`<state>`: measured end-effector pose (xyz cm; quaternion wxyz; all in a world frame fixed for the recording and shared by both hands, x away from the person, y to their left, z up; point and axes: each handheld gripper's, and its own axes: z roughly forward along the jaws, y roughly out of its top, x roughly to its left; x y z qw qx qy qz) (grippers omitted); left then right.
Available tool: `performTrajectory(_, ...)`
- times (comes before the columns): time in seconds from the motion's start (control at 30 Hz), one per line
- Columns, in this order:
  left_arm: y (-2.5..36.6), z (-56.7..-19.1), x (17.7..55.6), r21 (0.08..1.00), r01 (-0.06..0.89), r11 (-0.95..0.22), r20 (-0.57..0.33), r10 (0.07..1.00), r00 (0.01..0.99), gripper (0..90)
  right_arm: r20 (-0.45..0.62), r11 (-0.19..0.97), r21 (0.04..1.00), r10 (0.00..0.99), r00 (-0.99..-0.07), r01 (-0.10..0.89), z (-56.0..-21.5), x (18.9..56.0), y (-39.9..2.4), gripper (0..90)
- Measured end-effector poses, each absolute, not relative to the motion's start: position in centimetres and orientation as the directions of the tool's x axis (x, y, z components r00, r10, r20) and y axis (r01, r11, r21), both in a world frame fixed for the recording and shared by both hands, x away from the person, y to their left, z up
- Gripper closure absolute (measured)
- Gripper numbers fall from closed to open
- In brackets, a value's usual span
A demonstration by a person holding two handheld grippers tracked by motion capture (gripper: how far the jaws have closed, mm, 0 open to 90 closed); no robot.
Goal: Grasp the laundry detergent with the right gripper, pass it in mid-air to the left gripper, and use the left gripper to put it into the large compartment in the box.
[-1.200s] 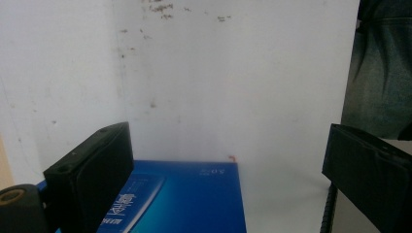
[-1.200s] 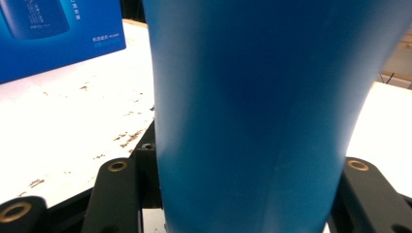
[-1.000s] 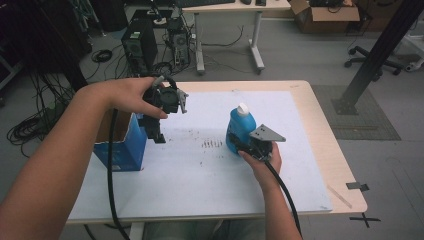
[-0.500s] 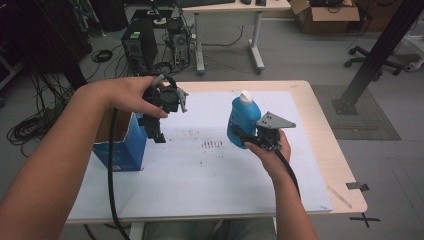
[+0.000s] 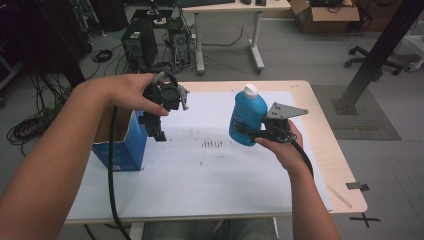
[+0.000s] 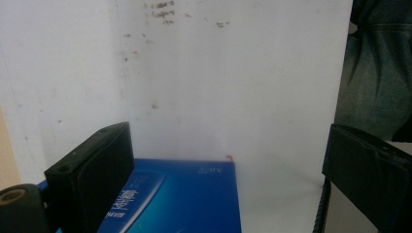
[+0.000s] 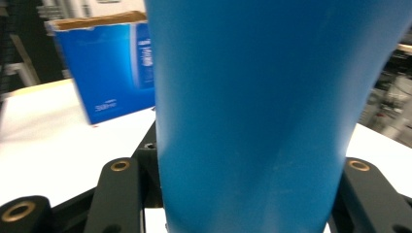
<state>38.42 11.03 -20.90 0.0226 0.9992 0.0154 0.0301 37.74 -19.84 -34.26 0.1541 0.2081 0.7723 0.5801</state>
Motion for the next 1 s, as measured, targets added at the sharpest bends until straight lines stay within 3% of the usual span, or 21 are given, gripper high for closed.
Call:
performTrajectory(0.67, 9.9, -20.0, 38.3, 0.034, 0.021, -0.999, 0.064, 0.023, 0.998, 4.9, -0.033, 0.306, 0.951, 0.255, -0.966, 0.049, -33.3, 36.8, -18.8, 45.2)
performTrajectory(1.0, 9.2, -19.7, 38.1, 0.026, 0.012, -1.0, 0.065, 0.014, 0.998, 4.9, -0.044, 0.325, 0.945, 0.183, -0.982, 0.018, -33.5, 36.4, -17.6, 45.2)
